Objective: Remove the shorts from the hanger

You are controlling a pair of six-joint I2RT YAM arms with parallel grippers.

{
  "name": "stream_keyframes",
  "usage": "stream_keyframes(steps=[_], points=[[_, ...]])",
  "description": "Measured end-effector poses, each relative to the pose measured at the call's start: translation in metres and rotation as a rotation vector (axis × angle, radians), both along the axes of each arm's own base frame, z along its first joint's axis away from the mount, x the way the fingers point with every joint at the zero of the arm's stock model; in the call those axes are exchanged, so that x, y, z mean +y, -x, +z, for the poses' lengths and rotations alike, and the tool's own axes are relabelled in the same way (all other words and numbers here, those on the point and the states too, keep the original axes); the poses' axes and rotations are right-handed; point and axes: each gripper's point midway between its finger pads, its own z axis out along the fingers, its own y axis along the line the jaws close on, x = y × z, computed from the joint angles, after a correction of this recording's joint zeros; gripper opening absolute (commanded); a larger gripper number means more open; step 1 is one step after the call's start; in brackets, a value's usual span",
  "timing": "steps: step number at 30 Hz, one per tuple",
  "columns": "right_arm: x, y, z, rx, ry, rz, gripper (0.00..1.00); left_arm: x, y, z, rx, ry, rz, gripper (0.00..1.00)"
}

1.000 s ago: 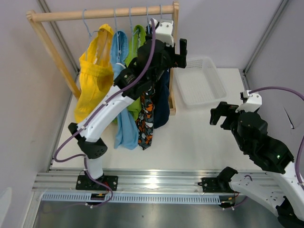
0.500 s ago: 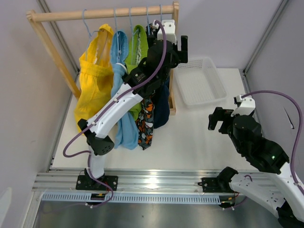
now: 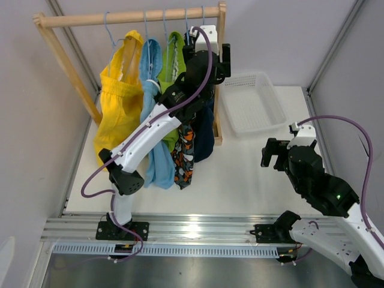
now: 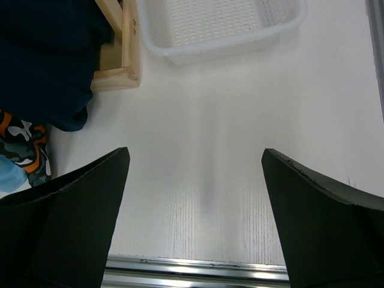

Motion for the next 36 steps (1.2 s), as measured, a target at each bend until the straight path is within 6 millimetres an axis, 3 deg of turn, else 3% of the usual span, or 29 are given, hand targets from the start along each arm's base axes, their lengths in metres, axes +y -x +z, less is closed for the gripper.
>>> stream_keyframes(steps=[6, 10, 14, 15, 16, 17, 24, 30, 33, 36], points=[[-0.001, -0.001, -0.001, 0.004, 0.005, -0.005, 1.00, 0.020, -0.025, -0.017, 0.037, 0.003, 0.021, 0.70], [-0.001, -0.003, -0.002, 0.007, 0.010, -0.009, 1.00, 0.022, -0.040, -0.028, 0.058, 0.002, -0.005, 0.69], [0.001, -0.006, -0.003, 0.012, 0.014, -0.012, 0.99, 0.014, -0.046, -0.037, 0.071, -0.001, -0.055, 0.46], [0.002, -0.007, -0.004, 0.013, 0.016, -0.014, 0.99, 0.011, -0.048, -0.039, 0.073, -0.004, -0.068, 0.20], [0.002, -0.007, -0.005, 0.016, 0.018, -0.015, 0.99, 0.008, -0.049, -0.041, 0.076, 0.003, -0.079, 0.07], [0.002, -0.007, -0.006, 0.019, 0.021, -0.015, 1.00, 0.006, -0.050, -0.043, 0.080, 0.000, -0.092, 0.00], [0.001, -0.009, -0.010, 0.026, 0.030, -0.023, 0.99, 0.007, -0.053, -0.044, 0.095, -0.030, -0.120, 0.00], [0.002, -0.011, -0.008, 0.022, 0.030, -0.020, 1.00, 0.018, -0.036, -0.034, 0.106, -0.102, -0.160, 0.00], [0.004, -0.012, -0.002, 0.008, 0.027, -0.010, 0.99, 0.033, -0.016, -0.010, 0.084, -0.119, -0.177, 0.00], [0.007, -0.015, 0.011, -0.019, 0.010, -0.002, 0.99, 0.058, 0.012, 0.028, 0.031, -0.111, -0.180, 0.00]])
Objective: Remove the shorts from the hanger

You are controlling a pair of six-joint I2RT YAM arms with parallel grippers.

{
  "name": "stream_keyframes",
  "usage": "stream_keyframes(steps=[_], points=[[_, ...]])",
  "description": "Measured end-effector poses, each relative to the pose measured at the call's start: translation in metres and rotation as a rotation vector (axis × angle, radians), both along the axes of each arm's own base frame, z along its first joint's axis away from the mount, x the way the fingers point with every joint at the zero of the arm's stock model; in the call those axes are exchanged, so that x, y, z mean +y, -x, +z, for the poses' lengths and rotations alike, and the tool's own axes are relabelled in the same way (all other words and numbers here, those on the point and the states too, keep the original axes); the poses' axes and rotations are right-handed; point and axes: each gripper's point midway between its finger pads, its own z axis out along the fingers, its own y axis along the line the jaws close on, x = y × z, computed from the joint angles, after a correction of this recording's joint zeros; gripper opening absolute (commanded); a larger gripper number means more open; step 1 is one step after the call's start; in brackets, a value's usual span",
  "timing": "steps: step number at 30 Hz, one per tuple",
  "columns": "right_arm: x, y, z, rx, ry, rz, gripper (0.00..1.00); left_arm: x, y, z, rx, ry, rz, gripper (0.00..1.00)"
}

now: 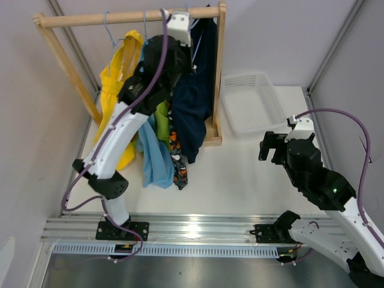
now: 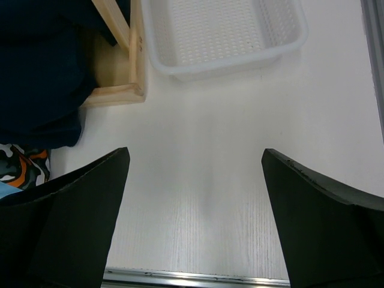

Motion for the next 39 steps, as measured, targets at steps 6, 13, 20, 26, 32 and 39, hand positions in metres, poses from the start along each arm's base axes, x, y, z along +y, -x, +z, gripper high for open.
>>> stream_keyframes(steps=[6, 13, 20, 26, 32, 39], points=[[0.005, -0.003, 0.023, -0.049, -0.039, 0.018, 1.00, 0.042, 0.053, 0.032, -0.007, -0.015, -0.018, 0.00], [0.048, 0.013, 0.056, -0.129, -0.105, 0.320, 0.99, 0.045, 0.125, -0.011, 0.103, -0.090, -0.164, 0.00], [0.078, 0.029, 0.119, -0.315, -0.180, 0.541, 1.00, 0.071, 0.218, -0.014, 0.172, -0.017, -0.373, 0.00], [0.116, 0.018, 0.139, -0.368, -0.193, 0.674, 0.99, 0.101, 0.278, 0.022, 0.134, 0.116, -0.518, 0.00], [0.145, 0.000, 0.137, -0.375, -0.196, 0.735, 0.99, 0.108, 0.308, 0.050, 0.102, 0.188, -0.623, 0.00], [0.169, -0.012, 0.155, -0.447, -0.255, 0.778, 0.99, 0.088, 0.305, 0.023, 0.196, 0.135, -0.673, 0.00]])
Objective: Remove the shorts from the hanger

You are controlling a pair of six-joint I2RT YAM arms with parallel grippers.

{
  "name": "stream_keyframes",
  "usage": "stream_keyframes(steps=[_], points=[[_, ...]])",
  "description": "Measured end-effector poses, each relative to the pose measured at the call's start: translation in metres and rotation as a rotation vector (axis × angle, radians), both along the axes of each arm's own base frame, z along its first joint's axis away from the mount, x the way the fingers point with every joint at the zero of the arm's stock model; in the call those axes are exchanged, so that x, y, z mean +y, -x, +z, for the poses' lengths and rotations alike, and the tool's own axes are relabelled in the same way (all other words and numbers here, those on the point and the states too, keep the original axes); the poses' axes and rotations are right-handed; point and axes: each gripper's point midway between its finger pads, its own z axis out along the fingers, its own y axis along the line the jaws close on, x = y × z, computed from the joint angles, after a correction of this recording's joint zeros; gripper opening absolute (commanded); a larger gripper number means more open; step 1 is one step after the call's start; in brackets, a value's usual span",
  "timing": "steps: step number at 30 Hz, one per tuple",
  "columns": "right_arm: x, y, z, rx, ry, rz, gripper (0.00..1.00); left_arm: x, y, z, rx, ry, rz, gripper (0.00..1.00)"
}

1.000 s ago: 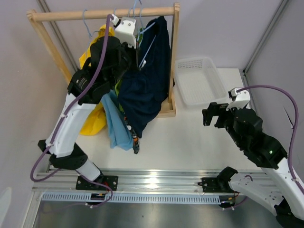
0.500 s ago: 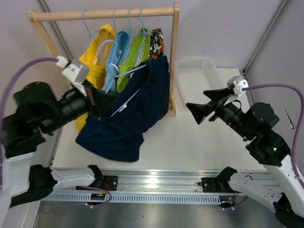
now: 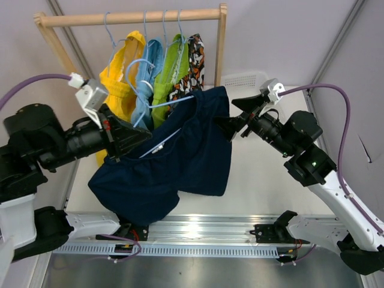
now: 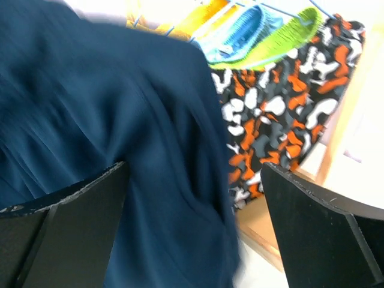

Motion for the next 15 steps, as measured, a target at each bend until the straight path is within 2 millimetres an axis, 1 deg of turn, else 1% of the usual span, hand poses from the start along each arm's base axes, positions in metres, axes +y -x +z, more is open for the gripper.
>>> stream_keyframes(steps=[2, 3, 4, 5, 6, 8, 9, 12, 15], points=[[0.007, -0.001, 0.005, -0.008, -0.023, 0.021, 0.99, -0.005, -0.001, -0.009, 0.020, -0.022, -0.010, 0.00], [0.010, -0.002, 0.007, -0.012, -0.035, 0.029, 0.97, -0.007, -0.002, -0.014, 0.030, -0.032, -0.014, 0.00], [0.013, -0.002, 0.009, -0.018, -0.045, 0.038, 0.74, -0.010, -0.003, -0.018, 0.039, -0.039, -0.018, 0.00], [0.016, -0.003, 0.011, -0.026, -0.051, 0.047, 0.47, -0.012, -0.004, -0.022, 0.049, -0.047, -0.020, 0.00], [0.017, -0.005, 0.010, -0.027, -0.054, 0.043, 0.00, -0.014, -0.005, -0.025, 0.057, -0.055, -0.025, 0.00], [0.010, -0.019, 0.001, 0.006, -0.053, -0.017, 0.00, -0.013, -0.002, -0.025, 0.056, -0.051, -0.034, 0.00], [0.012, -0.021, 0.000, 0.010, -0.059, -0.013, 0.00, -0.011, -0.001, -0.026, 0.059, -0.055, -0.032, 0.00], [0.019, -0.016, -0.002, 0.008, -0.066, 0.021, 0.00, -0.003, 0.004, -0.028, 0.065, -0.063, -0.027, 0.00], [0.015, -0.010, -0.002, -0.004, -0.077, 0.024, 0.00, -0.001, 0.004, -0.029, 0.066, -0.069, -0.015, 0.00]])
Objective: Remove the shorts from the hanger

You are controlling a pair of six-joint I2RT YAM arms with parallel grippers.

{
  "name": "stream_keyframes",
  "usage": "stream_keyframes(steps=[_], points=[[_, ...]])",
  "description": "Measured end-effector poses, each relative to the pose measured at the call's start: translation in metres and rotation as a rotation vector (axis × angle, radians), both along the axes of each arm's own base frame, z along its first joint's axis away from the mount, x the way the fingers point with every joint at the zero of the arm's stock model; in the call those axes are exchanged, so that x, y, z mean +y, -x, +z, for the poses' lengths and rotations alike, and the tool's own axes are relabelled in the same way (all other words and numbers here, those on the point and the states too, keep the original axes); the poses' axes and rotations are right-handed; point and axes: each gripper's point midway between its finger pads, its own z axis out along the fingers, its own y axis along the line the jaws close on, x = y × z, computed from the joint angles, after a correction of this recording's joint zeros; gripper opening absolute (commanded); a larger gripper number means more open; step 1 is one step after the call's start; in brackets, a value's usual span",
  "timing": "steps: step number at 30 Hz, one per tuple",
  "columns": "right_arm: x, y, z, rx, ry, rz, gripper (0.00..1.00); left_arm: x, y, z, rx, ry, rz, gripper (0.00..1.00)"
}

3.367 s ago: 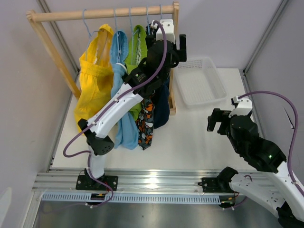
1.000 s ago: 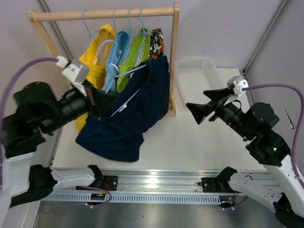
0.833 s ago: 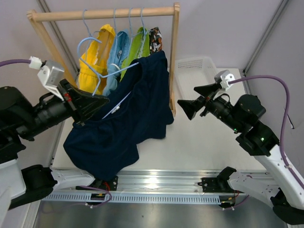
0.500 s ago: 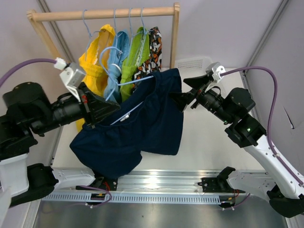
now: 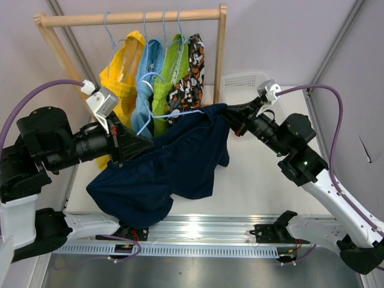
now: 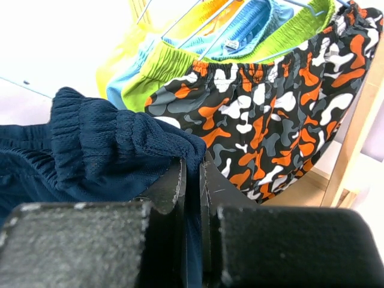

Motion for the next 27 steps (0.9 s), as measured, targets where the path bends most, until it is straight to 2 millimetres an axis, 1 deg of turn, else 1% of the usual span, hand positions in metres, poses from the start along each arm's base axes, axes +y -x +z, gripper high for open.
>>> stream_keyframes(steps=[2, 7, 9, 11, 12, 14, 15, 17, 18, 19, 20, 21, 22, 23, 24, 25, 26, 27], points=[[-0.006, 0.004, -0.001, -0.003, -0.005, -0.007, 0.00, 0.000, -0.002, -0.002, 0.004, -0.009, 0.008, 0.00], [-0.024, 0.015, 0.005, -0.020, -0.021, -0.030, 0.00, 0.005, -0.008, 0.001, -0.017, -0.025, 0.045, 0.00], [-0.032, 0.022, 0.005, -0.023, -0.023, -0.034, 0.04, 0.006, -0.011, -0.001, -0.022, -0.041, 0.057, 0.00], [-0.037, 0.029, 0.005, -0.023, -0.024, -0.029, 0.06, 0.008, -0.014, -0.004, -0.024, -0.058, 0.075, 0.00], [-0.040, 0.033, 0.006, -0.025, -0.026, -0.025, 0.11, 0.009, -0.015, -0.005, -0.026, -0.065, 0.081, 0.00], [-0.044, 0.041, 0.008, -0.029, -0.030, -0.015, 0.17, 0.009, -0.015, -0.006, -0.027, -0.069, 0.081, 0.00], [-0.046, 0.045, 0.009, -0.032, -0.031, -0.012, 0.26, 0.009, -0.015, -0.006, -0.027, -0.073, 0.079, 0.00], [-0.050, 0.048, 0.008, -0.038, -0.026, -0.015, 0.23, 0.010, -0.017, -0.007, -0.027, -0.080, 0.088, 0.00], [-0.053, 0.048, 0.007, -0.037, -0.022, -0.025, 0.25, 0.011, -0.018, -0.007, -0.031, -0.079, 0.098, 0.00], [-0.055, 0.048, 0.004, -0.031, -0.017, -0.033, 0.27, 0.014, -0.020, -0.005, -0.038, -0.076, 0.118, 0.00], [-0.056, 0.047, 0.000, -0.024, -0.011, -0.036, 0.37, 0.016, -0.021, -0.004, -0.043, -0.074, 0.130, 0.00], [-0.057, 0.048, -0.002, -0.018, -0.010, -0.039, 0.40, 0.019, -0.022, -0.004, -0.046, -0.074, 0.140, 0.00], [-0.058, 0.048, -0.003, -0.017, -0.005, -0.039, 0.37, 0.021, -0.022, -0.004, -0.048, -0.075, 0.149, 0.00], [-0.058, 0.049, -0.004, -0.015, -0.002, -0.036, 0.30, 0.024, -0.022, -0.003, -0.053, -0.073, 0.161, 0.00], [-0.056, 0.049, -0.006, -0.013, 0.002, -0.029, 0.17, 0.025, -0.023, -0.003, -0.054, -0.074, 0.169, 0.00], [-0.055, 0.050, -0.008, -0.009, 0.006, -0.023, 0.15, 0.026, -0.024, -0.003, -0.056, -0.074, 0.176, 0.00], [-0.054, 0.049, -0.011, 0.000, 0.006, -0.018, 0.23, 0.027, -0.024, -0.002, -0.058, -0.073, 0.180, 0.00], [-0.053, 0.049, -0.014, 0.010, 0.007, -0.013, 0.40, 0.028, -0.024, -0.002, -0.060, -0.072, 0.184, 0.00]])
